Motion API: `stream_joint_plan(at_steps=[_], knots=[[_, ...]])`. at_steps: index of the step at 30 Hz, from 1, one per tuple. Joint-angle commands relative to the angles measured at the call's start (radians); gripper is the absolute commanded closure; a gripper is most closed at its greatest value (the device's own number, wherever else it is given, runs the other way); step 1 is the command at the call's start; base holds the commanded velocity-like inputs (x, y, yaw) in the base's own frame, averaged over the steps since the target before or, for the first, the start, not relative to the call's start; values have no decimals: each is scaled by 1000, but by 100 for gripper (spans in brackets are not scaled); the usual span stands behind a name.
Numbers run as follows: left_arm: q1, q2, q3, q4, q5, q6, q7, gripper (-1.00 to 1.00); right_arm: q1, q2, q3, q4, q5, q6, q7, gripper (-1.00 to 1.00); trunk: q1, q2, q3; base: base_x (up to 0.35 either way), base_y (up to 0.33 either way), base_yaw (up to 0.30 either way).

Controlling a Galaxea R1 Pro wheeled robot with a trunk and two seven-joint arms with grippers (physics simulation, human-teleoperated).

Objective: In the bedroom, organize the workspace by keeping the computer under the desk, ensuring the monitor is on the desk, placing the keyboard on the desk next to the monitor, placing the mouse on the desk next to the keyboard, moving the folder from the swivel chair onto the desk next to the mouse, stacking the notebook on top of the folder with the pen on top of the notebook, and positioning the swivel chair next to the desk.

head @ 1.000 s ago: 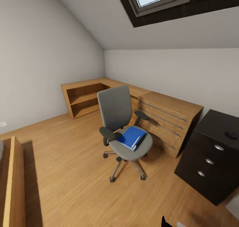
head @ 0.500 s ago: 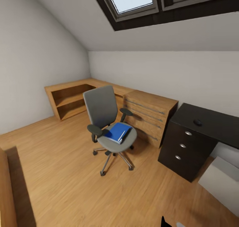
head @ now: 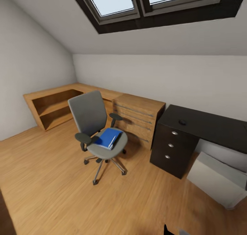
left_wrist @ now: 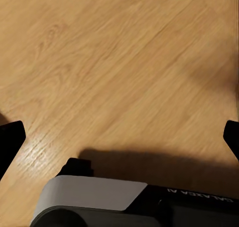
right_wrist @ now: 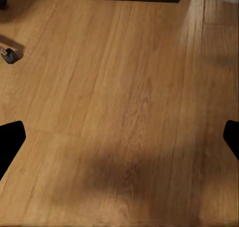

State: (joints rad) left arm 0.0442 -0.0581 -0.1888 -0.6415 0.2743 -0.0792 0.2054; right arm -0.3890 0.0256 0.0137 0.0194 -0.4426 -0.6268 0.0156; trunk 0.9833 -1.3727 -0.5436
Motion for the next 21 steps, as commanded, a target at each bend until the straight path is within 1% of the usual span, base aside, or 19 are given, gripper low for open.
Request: stream_joint_plan(at_steps=[1, 4, 12, 15, 21], knots=[[0, 1, -6, -1, 12, -4, 5, -100, -1, 0, 1, 2, -3, -4, 2, -100, -4, 7, 2, -280, 62, -300], [0, 1, -5, -1, 13, -4, 0, -100, -1, 2, 2, 3, -2, -4, 3, -100, -16, 28, 12, -304, 105, -300], [0, 1, -5, -1, 14, -4, -1, -100, -1, 7, 1, 3, -2, -4, 3, -100, -46, 84, 37, -274, 175, -300], [0, 1, -6, -1, 13, -4, -1, -100, -1, 8, 2, 3, -2, -4, 3, -100, -58, 105, 46, -94, 72, -300], [0, -1, -6, -1, 13, -4, 2, -100, -1, 12, 2, 2, -2, -4, 3, -100, -81, 147, 65, -18, 13, -300]])
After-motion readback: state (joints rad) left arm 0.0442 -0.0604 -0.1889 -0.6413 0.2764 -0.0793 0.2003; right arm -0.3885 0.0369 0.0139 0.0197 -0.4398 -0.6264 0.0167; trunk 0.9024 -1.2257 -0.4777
